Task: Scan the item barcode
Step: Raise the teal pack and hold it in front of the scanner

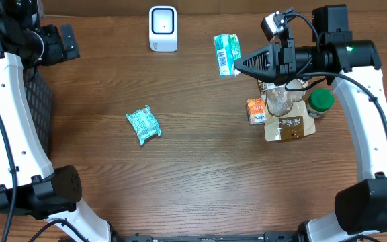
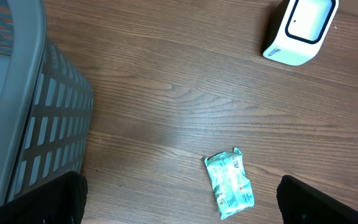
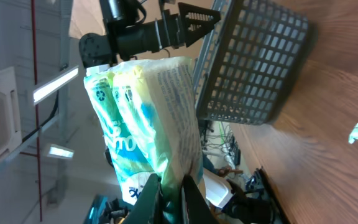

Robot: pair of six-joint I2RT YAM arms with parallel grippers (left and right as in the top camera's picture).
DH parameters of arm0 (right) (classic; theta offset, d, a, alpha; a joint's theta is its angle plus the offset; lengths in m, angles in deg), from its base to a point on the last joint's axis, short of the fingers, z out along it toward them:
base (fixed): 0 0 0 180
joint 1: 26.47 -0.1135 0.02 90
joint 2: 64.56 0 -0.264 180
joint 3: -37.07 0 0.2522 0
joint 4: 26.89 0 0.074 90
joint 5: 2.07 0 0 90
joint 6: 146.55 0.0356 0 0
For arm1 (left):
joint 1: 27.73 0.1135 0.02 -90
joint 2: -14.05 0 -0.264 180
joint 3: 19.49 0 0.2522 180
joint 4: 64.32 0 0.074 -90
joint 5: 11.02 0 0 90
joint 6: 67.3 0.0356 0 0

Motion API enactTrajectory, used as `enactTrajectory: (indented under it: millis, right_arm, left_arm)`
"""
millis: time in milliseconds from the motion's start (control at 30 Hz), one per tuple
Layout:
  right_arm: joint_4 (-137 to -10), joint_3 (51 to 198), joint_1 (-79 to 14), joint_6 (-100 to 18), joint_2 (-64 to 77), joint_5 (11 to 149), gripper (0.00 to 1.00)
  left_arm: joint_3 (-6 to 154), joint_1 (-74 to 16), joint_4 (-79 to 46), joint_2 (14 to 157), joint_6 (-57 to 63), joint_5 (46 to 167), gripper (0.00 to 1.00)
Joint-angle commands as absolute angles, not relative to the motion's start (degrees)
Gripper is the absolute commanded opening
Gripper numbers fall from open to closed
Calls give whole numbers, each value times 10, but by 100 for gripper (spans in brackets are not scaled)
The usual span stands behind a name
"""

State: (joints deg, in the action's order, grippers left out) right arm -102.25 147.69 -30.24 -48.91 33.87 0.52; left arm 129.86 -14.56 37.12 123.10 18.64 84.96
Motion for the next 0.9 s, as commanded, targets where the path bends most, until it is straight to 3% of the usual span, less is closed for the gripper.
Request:
enactTrajectory:
  millis: [0, 233, 567, 867]
  right_arm:
    - [-1020, 1488, -310, -488, 335, 82, 4]
    - [-1033, 1515, -386, -433, 335, 374, 4]
    - [-1125, 1819, -508, -424, 404, 845, 4]
    - [-932, 1849, -590, -552, 530, 1113, 4]
  left_arm:
    - [1303, -146, 371, 1224, 195, 856, 99]
    - [1303, -146, 371, 1224, 195, 856, 100]
    - [1303, -146, 371, 1224, 195, 856, 100]
    - [1303, -146, 371, 1224, 195, 856, 100]
